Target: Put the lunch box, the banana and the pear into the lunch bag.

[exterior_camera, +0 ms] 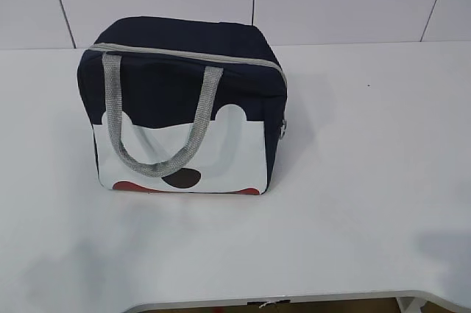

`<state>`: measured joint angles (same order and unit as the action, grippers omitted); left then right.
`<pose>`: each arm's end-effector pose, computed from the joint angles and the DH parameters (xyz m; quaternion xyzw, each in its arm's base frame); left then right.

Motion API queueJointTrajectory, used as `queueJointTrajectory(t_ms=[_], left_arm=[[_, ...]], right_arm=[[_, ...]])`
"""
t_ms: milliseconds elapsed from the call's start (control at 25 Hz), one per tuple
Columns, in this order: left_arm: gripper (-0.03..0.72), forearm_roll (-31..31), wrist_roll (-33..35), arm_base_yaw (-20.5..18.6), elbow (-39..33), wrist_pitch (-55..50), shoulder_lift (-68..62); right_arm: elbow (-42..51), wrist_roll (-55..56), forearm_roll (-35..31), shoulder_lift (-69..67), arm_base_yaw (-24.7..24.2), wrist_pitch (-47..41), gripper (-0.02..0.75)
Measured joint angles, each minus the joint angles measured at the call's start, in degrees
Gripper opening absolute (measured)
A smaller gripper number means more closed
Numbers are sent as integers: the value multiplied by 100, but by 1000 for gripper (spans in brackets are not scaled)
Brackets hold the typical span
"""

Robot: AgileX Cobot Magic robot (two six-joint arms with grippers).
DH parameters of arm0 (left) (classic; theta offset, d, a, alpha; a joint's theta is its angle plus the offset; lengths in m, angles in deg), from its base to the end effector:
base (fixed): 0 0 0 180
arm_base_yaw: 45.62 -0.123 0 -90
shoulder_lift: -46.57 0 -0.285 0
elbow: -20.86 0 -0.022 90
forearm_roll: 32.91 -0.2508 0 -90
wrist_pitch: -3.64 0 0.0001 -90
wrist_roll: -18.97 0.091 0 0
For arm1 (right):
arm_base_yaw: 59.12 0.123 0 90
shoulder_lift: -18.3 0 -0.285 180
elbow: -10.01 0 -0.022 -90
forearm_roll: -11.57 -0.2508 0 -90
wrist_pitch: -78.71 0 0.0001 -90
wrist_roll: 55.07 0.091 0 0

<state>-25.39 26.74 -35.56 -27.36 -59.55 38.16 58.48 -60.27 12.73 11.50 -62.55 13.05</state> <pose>-0.0078 -0.0094 0.2763 0.1375 0.8524 -0.0755 0.4989 -0.0115 -0.0010 0.2709 -0.0125 0.8699 -0.0471 0.4908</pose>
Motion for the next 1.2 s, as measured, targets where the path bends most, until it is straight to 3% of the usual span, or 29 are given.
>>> queueJointTrajectory(t_ms=[160,240,1200], left_arm=[[445,0,0,-723,0,0,0],[442,0,0,-846,0,0,0],[431,0,0,-855,0,0,0]], right_arm=[[0,0,0,0,-376,0,526],[0,0,0,0,-319,0,526],[0,0,0,0,-154,14,526]])
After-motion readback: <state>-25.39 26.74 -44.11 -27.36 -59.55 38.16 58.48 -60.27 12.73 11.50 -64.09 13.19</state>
